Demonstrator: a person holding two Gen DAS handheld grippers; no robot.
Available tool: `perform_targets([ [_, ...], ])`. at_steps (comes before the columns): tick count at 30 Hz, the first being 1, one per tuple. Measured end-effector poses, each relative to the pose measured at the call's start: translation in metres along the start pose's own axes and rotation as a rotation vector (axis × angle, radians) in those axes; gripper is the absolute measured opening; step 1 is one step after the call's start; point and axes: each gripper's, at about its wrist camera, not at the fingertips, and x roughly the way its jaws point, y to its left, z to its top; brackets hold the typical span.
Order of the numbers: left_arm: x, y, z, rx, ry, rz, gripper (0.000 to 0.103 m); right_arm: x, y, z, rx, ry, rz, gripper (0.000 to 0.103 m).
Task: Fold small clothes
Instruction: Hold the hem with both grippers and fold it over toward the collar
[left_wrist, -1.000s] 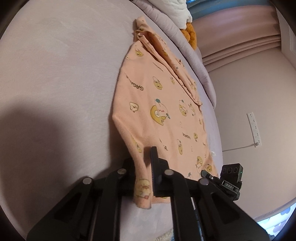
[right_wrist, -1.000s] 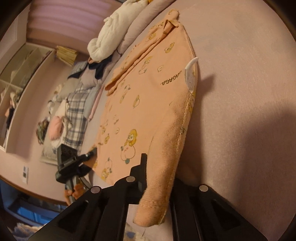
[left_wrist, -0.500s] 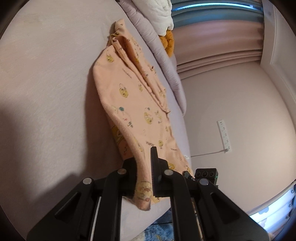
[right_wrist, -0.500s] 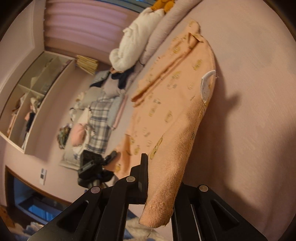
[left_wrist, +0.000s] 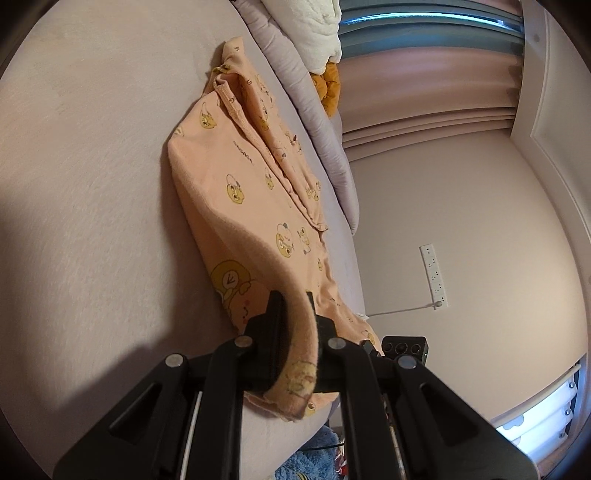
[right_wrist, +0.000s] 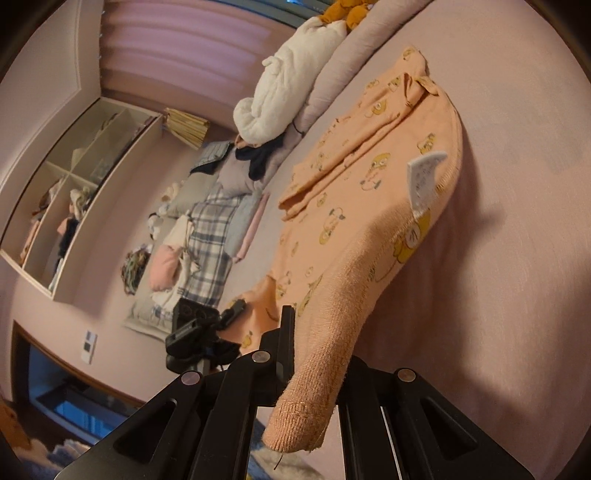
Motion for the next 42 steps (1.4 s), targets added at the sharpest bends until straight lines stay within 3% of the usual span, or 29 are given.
perform_targets([
  [25, 0.013, -0.018, 0.042, 0.059, -0.043, -0.067, 0.007, 0.005, 0.012, 0.037, -0.064, -0.074, 0.028, 0.005],
  [42, 0.026, -0.032, 0.059, 0.097, -0.035, -0.059, 0.007, 0.010, 0.001, 0.055, -0.048, -0.090, 0.024, 0.005],
])
